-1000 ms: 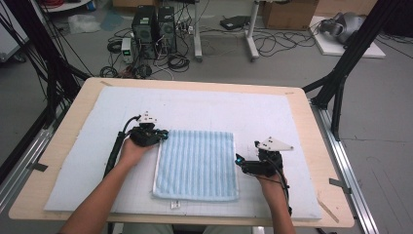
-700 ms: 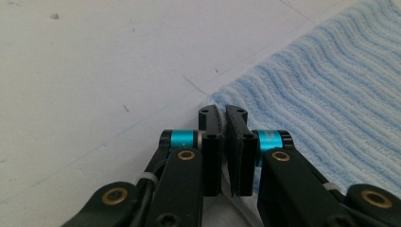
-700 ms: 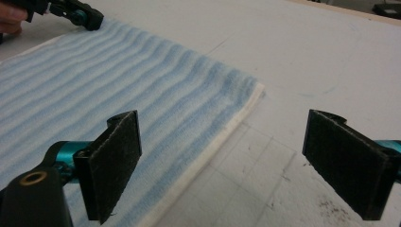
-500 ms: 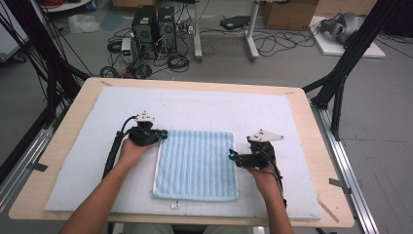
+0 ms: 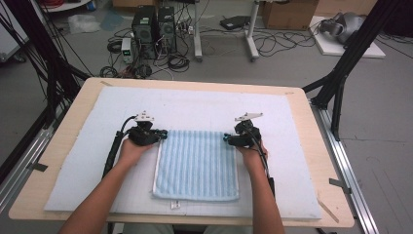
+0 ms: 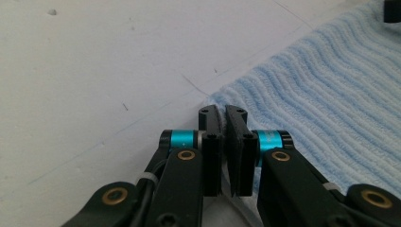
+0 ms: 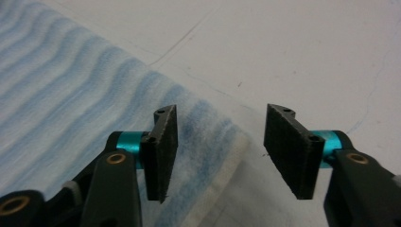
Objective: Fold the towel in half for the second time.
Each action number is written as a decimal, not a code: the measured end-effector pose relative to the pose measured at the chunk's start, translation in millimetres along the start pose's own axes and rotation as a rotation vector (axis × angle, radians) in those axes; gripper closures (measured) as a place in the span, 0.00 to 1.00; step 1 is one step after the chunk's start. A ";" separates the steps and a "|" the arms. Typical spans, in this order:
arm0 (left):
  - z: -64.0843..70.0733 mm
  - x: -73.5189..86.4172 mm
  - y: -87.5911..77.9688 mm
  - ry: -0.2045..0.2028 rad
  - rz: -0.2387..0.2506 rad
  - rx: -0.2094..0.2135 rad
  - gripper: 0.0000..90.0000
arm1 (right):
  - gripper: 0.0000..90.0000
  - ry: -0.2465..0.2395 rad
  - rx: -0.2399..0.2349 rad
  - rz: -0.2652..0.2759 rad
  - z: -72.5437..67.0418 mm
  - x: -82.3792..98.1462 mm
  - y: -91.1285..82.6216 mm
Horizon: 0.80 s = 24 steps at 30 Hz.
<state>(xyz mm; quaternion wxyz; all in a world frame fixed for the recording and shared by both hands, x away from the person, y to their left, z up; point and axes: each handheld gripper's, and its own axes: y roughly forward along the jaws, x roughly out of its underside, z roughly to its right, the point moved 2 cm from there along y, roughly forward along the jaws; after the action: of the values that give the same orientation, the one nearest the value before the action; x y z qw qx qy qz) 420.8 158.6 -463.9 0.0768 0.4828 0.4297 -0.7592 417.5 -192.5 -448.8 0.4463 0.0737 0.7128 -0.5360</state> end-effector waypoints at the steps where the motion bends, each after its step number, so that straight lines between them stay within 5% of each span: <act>1: 0.0 0.0 0.0 -0.001 0.000 0.001 0.94 | 0.53 -0.001 -0.001 -0.008 0.5 -0.1 3.2; 5: 0.1 0.1 0.1 -0.001 -0.001 0.001 0.94 | 0.59 0.027 -0.018 -0.026 1.7 1.9 8.4; 12: -1.3 0.1 -0.4 -0.022 0.004 0.013 0.95 | 0.91 0.012 -0.070 -0.042 -2.8 0.7 6.8; 18: -16.6 -1.2 -5.6 -0.109 0.054 0.048 0.96 | 0.92 -0.013 -0.069 -0.040 -0.4 -2.3 8.3; 21: -21.2 -6.9 -6.5 -0.102 0.102 0.039 0.96 | 0.93 -0.042 -0.036 -0.014 -0.3 -9.6 10.4; 24: -25.4 -17.0 -2.5 -0.103 0.092 0.025 0.96 | 0.93 -0.043 0.007 -0.006 1.7 -18.6 14.7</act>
<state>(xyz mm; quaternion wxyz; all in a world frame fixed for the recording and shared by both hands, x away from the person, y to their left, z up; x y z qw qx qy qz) 445.2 173.5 -453.0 0.1277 0.4634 0.3929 -0.7840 438.0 -180.8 -445.8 0.4596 0.0614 0.7013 -0.5415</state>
